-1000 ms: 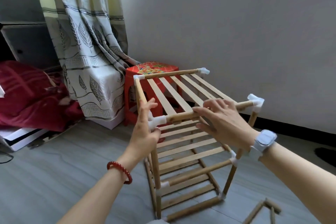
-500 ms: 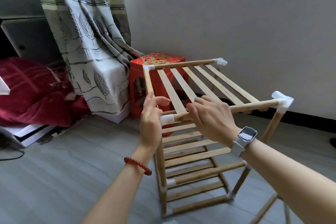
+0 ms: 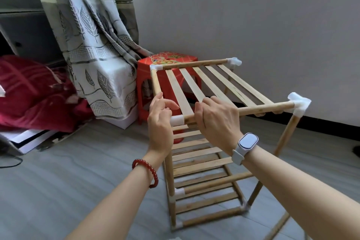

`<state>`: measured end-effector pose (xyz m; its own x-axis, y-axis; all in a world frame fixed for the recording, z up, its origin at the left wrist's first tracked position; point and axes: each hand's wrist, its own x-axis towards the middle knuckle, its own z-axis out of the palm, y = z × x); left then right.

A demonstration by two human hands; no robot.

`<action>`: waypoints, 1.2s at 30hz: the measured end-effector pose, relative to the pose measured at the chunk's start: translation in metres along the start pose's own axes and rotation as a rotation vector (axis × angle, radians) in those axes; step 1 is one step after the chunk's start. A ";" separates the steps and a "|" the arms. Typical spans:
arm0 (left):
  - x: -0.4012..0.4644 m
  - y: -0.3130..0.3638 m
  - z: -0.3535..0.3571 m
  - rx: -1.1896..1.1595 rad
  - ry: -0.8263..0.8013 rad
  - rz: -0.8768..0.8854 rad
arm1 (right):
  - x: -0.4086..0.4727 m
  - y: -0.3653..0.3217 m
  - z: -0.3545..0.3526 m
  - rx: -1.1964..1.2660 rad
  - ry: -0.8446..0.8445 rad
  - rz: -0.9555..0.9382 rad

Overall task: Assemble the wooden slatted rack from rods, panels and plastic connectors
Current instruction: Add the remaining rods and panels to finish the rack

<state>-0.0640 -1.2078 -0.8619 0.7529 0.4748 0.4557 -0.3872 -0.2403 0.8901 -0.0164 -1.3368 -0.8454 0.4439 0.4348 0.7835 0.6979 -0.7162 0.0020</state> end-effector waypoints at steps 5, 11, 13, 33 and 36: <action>-0.013 0.001 -0.002 0.054 0.039 0.032 | -0.019 0.010 -0.015 0.062 -0.089 -0.134; -0.013 0.027 0.000 0.755 0.121 0.462 | -0.061 0.077 -0.058 -0.038 -0.046 0.105; -0.018 0.042 0.018 0.855 0.049 0.580 | -0.072 0.098 -0.071 -0.055 -0.059 0.201; -0.160 -0.157 0.220 1.364 -0.726 0.353 | -0.387 0.205 0.030 0.241 -0.959 1.371; -0.165 -0.181 0.227 1.331 -0.640 0.476 | -0.413 0.208 0.077 0.291 -0.961 1.516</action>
<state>0.0030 -1.4347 -1.0973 0.9303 -0.2059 0.3034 -0.1737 -0.9762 -0.1300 -0.0112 -1.6228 -1.2165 0.7772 -0.2257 -0.5874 -0.5552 -0.6852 -0.4714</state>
